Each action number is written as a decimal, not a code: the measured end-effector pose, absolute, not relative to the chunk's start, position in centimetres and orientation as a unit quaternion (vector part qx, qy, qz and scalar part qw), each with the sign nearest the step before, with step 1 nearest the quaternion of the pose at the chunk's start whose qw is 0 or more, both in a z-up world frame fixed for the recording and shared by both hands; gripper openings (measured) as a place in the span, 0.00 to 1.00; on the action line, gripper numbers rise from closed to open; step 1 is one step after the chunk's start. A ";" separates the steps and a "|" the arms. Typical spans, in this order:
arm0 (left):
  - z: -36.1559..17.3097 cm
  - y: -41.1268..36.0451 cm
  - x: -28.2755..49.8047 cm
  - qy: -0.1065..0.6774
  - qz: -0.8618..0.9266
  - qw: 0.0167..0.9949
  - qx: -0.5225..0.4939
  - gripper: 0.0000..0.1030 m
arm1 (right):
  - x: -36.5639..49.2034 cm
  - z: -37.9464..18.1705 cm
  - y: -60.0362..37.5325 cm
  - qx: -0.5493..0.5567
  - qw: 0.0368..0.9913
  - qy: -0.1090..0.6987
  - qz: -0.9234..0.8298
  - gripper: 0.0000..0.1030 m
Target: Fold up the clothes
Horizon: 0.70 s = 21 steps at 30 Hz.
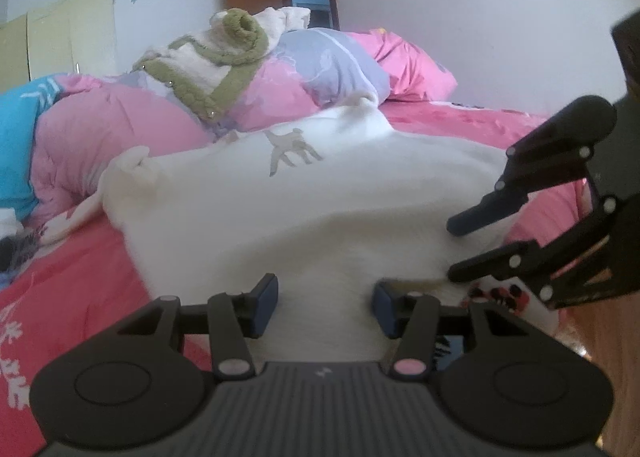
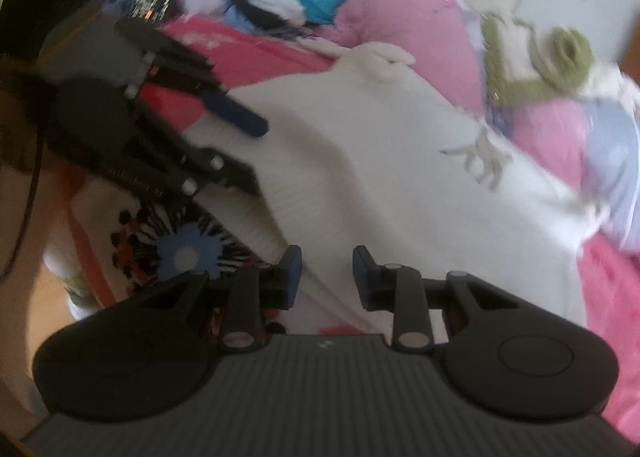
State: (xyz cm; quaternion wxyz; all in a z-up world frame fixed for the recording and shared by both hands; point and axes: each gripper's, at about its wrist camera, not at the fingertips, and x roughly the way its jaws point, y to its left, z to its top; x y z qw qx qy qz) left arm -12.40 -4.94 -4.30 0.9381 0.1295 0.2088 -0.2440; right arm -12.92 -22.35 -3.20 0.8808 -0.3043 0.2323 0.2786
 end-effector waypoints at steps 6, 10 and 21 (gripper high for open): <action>-4.6 -4.9 -12.5 0.206 -0.245 0.938 0.132 0.50 | -13.7 -3.5 -22.9 -0.366 0.879 0.205 0.227 0.25; -4.7 -4.7 -12.4 0.208 -0.247 0.938 0.128 0.50 | -13.3 -3.7 -24.7 -0.382 0.883 0.207 0.178 0.23; -4.8 -4.8 -12.4 0.207 -0.247 0.938 0.129 0.50 | -11.5 -4.4 -30.6 -0.376 0.894 0.235 0.056 0.09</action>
